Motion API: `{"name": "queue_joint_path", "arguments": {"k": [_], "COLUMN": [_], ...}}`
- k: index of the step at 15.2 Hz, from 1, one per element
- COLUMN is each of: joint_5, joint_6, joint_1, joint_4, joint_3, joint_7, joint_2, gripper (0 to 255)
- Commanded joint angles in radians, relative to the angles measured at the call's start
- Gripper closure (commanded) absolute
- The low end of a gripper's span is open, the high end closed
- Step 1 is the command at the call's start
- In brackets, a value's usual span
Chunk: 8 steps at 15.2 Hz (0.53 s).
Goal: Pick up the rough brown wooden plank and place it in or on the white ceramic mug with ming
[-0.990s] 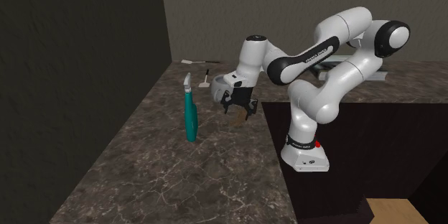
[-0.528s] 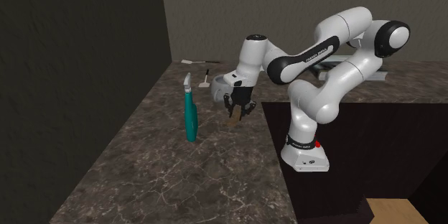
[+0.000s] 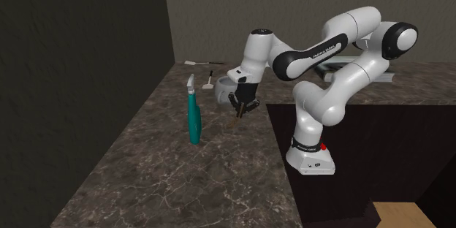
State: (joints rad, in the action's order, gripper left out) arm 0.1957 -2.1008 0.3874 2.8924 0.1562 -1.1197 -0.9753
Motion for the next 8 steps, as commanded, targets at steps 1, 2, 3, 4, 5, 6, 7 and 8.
{"name": "queue_joint_path", "arguments": {"k": [1,2,3,4,5,6,7,8], "joint_5": [-0.004,-0.007,-0.009,-0.007,-0.007,0.03,0.067,0.071], "joint_6": [0.031,0.046,0.061,0.046,0.046,0.075,0.102,0.105], "joint_1": [0.002,0.003,0.004,0.004,0.004,-0.012,-0.027,-0.029], "joint_4": [-0.021,-0.033,-0.046,-0.037,-0.037,-0.045,-0.052,-0.053], "joint_3": [-0.002,-0.004,-0.006,-0.005,-0.005,-0.013,-0.021,-0.023], "joint_7": [-0.003,-0.003,-0.004,-0.003,-0.003,-0.024,-0.047,-0.05], "joint_2": [-0.006,-0.008,-0.011,-0.008,-0.008,-0.012,-0.016,-0.016], "gripper": [255,255,255,255,0,0,0,0]}}
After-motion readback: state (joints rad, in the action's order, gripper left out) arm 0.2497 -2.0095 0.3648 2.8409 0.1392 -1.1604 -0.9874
